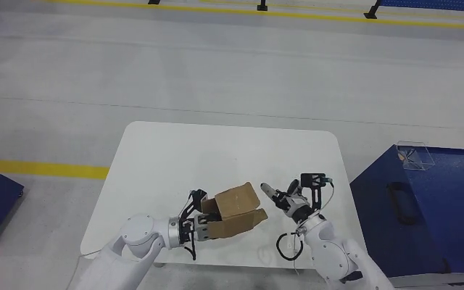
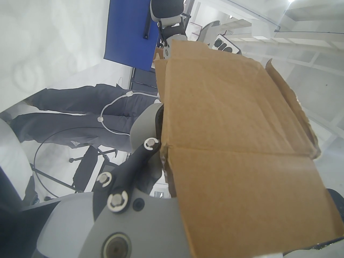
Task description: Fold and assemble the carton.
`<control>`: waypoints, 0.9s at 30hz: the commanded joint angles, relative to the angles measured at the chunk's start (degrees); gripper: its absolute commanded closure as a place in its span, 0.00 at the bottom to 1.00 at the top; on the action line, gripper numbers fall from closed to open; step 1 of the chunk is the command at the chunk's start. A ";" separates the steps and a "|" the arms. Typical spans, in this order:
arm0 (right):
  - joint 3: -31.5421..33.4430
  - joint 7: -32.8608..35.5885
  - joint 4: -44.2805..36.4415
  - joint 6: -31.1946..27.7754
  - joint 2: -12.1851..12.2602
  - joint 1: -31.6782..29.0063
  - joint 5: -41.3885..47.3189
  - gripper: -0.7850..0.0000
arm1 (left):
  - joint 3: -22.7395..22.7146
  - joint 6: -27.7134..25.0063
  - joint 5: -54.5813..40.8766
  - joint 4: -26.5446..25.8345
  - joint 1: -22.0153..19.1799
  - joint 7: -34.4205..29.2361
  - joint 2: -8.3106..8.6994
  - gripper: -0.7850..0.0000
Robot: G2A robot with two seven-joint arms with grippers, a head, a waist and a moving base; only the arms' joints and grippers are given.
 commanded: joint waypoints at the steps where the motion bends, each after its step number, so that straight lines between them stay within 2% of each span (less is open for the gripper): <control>1: -2.30 -0.47 0.56 1.00 -0.24 0.64 -4.65 0.00 | -0.09 -0.05 0.23 -0.17 0.21 0.22 0.02 1.00; 7: -6.86 -0.61 -0.80 2.48 -0.92 -0.18 -10.09 0.00 | -0.49 0.34 -0.11 0.47 0.30 0.46 0.03 1.00; 16: -8.71 -0.21 -3.32 3.14 -1.49 -1.48 -13.50 0.00 | -0.51 0.42 -0.36 0.70 0.35 0.57 -0.05 1.00; 20: -7.09 -0.72 -3.68 3.97 -1.63 -1.86 -12.72 0.00 | -0.55 0.47 -0.89 0.74 0.42 0.37 -0.10 1.00; 23: -3.47 -0.93 -3.43 5.08 -1.56 -2.56 -10.03 0.00 | -0.74 0.45 -1.44 0.62 0.53 -0.02 -0.11 1.00; 27: 0.89 3.86 -1.05 3.27 -1.44 -2.77 -1.91 0.00 | -1.44 0.18 -3.40 0.52 0.74 -1.05 -0.10 1.00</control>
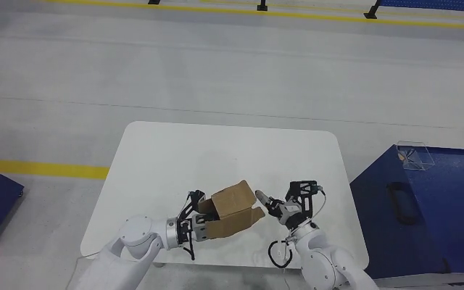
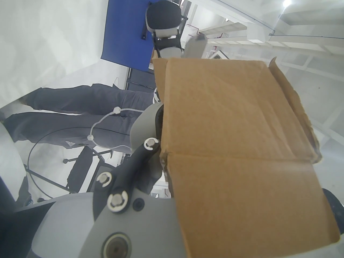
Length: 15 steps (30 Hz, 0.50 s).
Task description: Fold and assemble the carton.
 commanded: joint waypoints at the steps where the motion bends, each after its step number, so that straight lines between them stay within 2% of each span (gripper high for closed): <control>1: 1.92 3.90 2.10 -1.24 0.08 0.49 4.34 0.00 | -0.52 -0.66 -1.75 -0.03 0.18 -0.78 -0.02 1.00; 9: -0.23 17.62 5.38 -9.91 -0.16 2.45 15.79 0.00 | -0.50 -0.13 -2.64 0.57 -0.31 -1.45 -0.15 1.00; 15: 4.14 19.08 3.33 -13.50 0.23 1.30 22.59 0.00 | 0.16 0.28 -2.26 0.84 -0.74 -1.05 -0.34 1.00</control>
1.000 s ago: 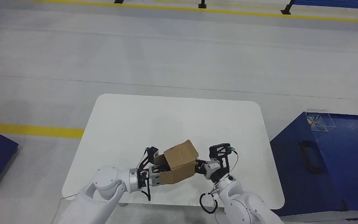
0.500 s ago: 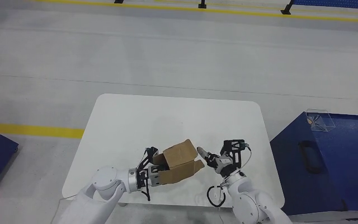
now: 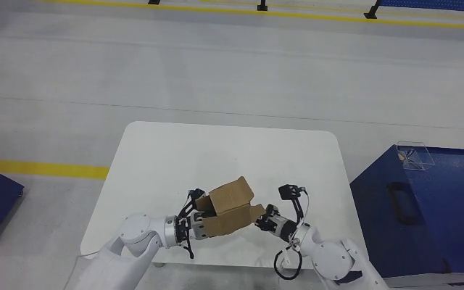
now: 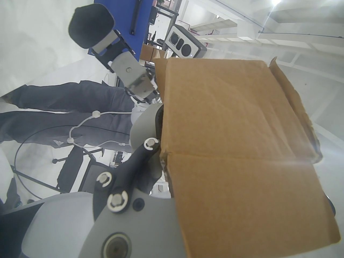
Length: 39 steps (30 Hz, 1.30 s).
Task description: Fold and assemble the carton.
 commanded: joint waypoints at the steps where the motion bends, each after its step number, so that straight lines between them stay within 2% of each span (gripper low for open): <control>1: 1.65 -0.49 -1.07 -0.69 0.17 -0.93 0.92 0.00 | 0.15 0.00 0.09 0.13 -0.08 0.01 -0.05 1.00; 12: 4.73 -2.00 -4.12 -2.10 0.45 -2.99 2.98 0.00 | 0.34 0.17 0.56 0.60 -0.08 -0.39 -0.11 1.00; 29: 1.71 -2.76 -7.04 0.43 0.20 -2.14 -1.36 0.00 | -0.31 0.04 1.29 0.24 0.30 -1.01 0.05 1.00; 39: 0.28 -2.52 -4.79 -0.56 -0.15 -0.28 1.39 0.00 | -0.71 -0.97 0.33 -0.21 0.89 -2.78 0.12 1.00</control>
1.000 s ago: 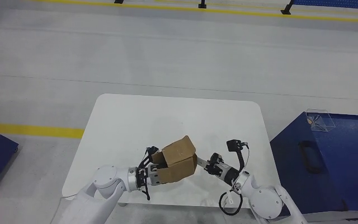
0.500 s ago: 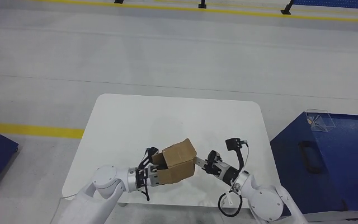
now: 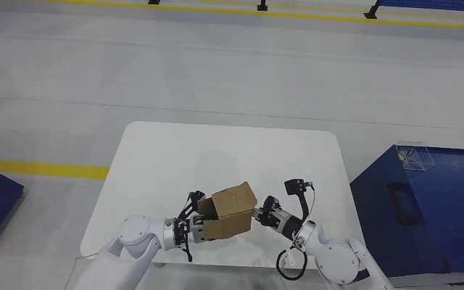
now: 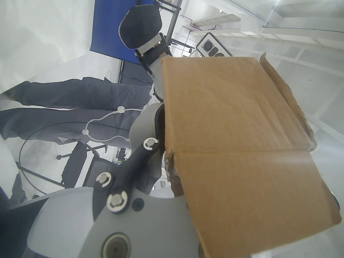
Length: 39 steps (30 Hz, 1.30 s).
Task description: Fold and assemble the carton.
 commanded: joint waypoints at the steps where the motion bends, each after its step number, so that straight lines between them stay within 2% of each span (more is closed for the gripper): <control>1: -0.22 -0.10 0.26 -0.18 -0.06 0.32 0.27 0.00 | -0.03 0.05 -0.14 -0.21 0.05 -0.18 0.00 1.00; 7: 2.30 -2.40 0.49 -2.43 -0.03 -0.88 4.54 0.00 | 0.03 0.74 -3.09 -0.05 0.14 -2.47 -0.11 1.00; 11: 4.78 0.36 0.91 -2.65 0.37 -2.00 5.57 0.00 | -0.23 0.93 -3.26 -0.07 0.13 -2.58 -0.07 1.00; 21: 2.53 3.93 2.48 -3.59 0.24 0.05 8.23 0.00 | 1.02 1.10 -2.18 -0.94 0.00 0.00 -0.38 1.00; 30: 14.79 -1.32 3.11 -6.71 0.90 -4.62 17.94 0.00 | 0.99 0.59 -1.87 -0.95 -0.06 0.63 -0.41 1.00; 32: 16.51 -0.79 3.02 -6.93 1.00 -5.61 20.16 0.00 | -0.22 -0.37 1.76 -2.67 -0.48 3.98 -0.16 1.00; 34: 16.51 -0.79 3.02 -6.93 1.00 -5.61 20.16 0.00 | -1.83 4.07 6.02 -6.74 -0.33 9.28 0.34 1.00; 36: 16.51 -0.79 3.02 -6.93 1.00 -5.61 20.16 0.00 | -3.09 12.14 8.65 -12.59 -0.35 13.15 0.80 1.00; 39: 16.51 -0.79 3.02 -6.93 1.00 -5.61 20.16 0.00 | -4.86 30.04 3.66 -19.21 -1.54 23.31 0.56 1.00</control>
